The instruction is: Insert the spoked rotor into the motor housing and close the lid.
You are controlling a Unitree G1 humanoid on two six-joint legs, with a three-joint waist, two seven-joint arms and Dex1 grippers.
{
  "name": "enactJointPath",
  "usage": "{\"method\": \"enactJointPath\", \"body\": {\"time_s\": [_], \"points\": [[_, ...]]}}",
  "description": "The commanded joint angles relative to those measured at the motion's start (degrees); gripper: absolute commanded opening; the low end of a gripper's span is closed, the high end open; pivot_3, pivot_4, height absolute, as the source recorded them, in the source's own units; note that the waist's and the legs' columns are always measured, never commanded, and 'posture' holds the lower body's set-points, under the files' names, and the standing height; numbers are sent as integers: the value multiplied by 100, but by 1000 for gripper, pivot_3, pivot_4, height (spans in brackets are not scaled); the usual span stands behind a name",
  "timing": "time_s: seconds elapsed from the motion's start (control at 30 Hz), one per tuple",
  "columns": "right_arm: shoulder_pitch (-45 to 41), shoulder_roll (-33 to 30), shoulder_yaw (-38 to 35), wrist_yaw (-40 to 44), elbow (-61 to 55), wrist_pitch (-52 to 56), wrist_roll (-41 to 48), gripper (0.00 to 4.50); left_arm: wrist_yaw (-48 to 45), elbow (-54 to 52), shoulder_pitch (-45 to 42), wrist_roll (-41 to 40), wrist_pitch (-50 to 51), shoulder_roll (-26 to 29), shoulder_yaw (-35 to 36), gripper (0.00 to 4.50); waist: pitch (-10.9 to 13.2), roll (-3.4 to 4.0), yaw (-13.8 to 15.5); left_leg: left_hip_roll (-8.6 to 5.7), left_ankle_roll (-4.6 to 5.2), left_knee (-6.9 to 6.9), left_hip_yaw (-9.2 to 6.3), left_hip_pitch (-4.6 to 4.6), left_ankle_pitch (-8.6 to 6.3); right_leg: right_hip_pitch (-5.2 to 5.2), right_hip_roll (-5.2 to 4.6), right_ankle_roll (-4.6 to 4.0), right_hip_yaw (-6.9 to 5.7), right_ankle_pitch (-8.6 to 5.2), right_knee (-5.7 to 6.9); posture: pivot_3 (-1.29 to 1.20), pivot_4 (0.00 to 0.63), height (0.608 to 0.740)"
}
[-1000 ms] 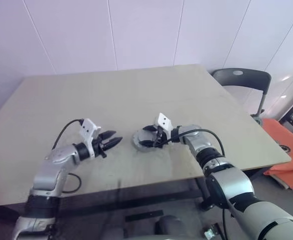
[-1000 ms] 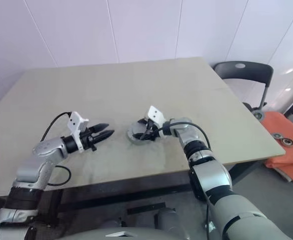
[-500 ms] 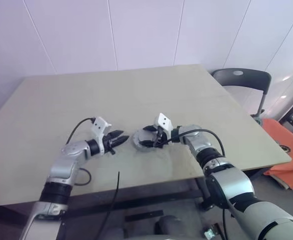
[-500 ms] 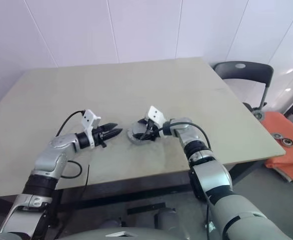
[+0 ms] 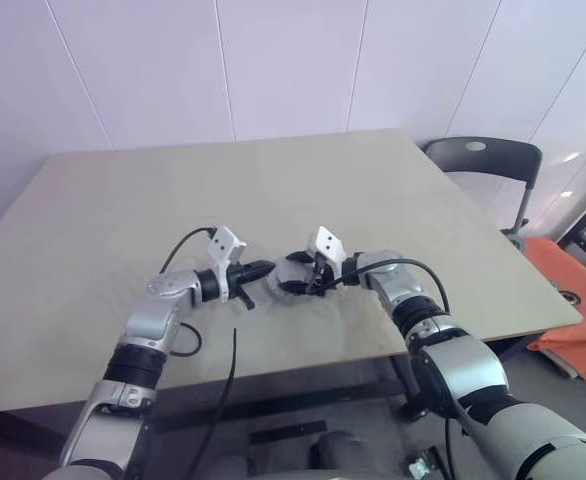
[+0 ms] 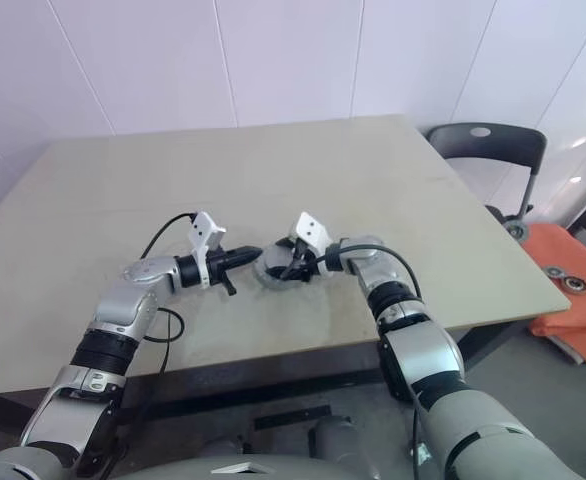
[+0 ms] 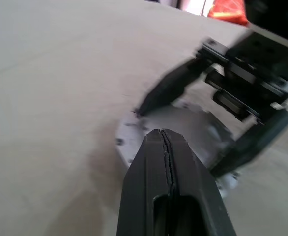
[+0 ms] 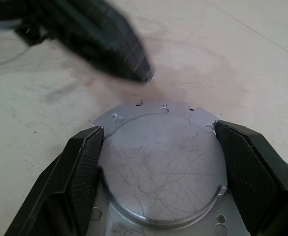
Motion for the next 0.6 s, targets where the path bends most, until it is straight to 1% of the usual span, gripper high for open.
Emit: {"method": "enactJointPath", "body": {"time_s": [0.03,0.3,0.47,0.6], "points": [[279,-19,226,37,341,130,-258,3243,-77,135,-301,142,-235,-41,-74,31,0,0,3,0,0,0,0,1,0,0,0,0,0,0,1,0,0,740],[350,-53,228,30,298,122,-252,3243,-49,449,-460,327,-456,-242,-152,31,-3,1,1,0,0,1,0,1,0,3,0,0,0,0,0,0,0,740],[393,-77,233,19,273,110,-253,3243,-43,602,-408,638,-640,-220,-338,31,-5,0,12,0,0,1,0,1,0,3,0,0,0,0,0,0,0,740],[407,-76,245,21,265,106,-251,3243,149,920,-429,966,-910,-185,-442,31,-22,0,71,0,0,1,0,4,0,7,0,0,0,0,0,0,0,740]]}}
